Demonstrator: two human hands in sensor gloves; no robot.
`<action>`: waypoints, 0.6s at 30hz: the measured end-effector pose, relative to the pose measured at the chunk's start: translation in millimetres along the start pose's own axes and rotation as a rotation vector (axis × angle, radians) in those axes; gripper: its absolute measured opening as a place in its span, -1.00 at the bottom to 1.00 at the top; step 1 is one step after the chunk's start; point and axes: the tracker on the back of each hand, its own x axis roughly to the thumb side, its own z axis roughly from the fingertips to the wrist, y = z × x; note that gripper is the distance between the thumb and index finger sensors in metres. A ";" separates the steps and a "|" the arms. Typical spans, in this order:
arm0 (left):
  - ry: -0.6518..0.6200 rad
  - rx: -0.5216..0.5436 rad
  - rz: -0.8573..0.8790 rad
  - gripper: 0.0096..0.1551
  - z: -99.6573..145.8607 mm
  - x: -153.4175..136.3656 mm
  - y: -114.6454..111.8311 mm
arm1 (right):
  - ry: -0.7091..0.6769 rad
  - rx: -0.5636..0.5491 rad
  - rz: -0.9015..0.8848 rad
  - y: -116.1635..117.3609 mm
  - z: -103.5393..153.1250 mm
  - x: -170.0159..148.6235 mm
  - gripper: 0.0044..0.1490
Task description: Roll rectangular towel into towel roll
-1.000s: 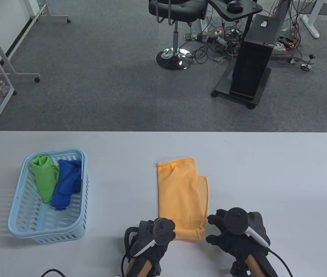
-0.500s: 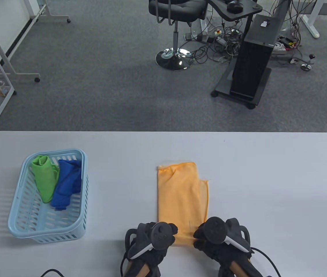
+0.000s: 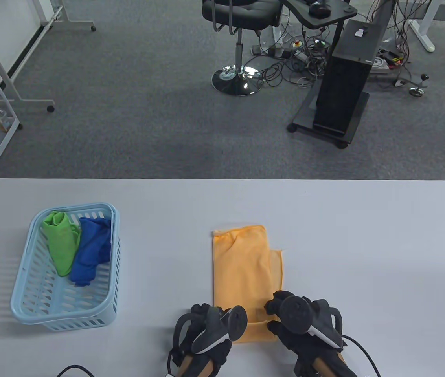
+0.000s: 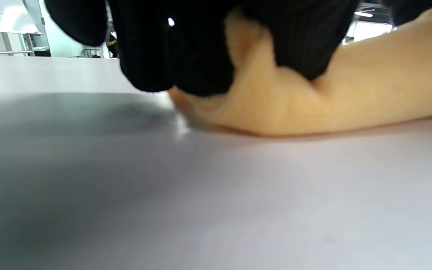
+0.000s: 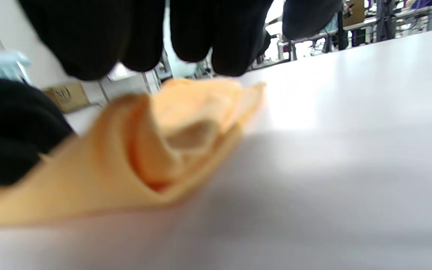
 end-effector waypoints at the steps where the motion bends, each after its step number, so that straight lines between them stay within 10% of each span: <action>1: 0.004 0.001 0.006 -0.48 -0.2 0.0 -0.3 | -0.024 0.008 -0.014 0.7 0.7 1.7 -0.37; 7: 0.034 -0.024 0.043 -0.43 -1.0 -6.5 -1.5 | 0.065 0.275 0.176 31.9 -8.9 -7.0 -0.24; 18: 0.045 0.143 0.098 -0.47 15.2 -20.6 28.1 | 0.098 0.257 0.233 42.2 -12.1 -3.1 -0.20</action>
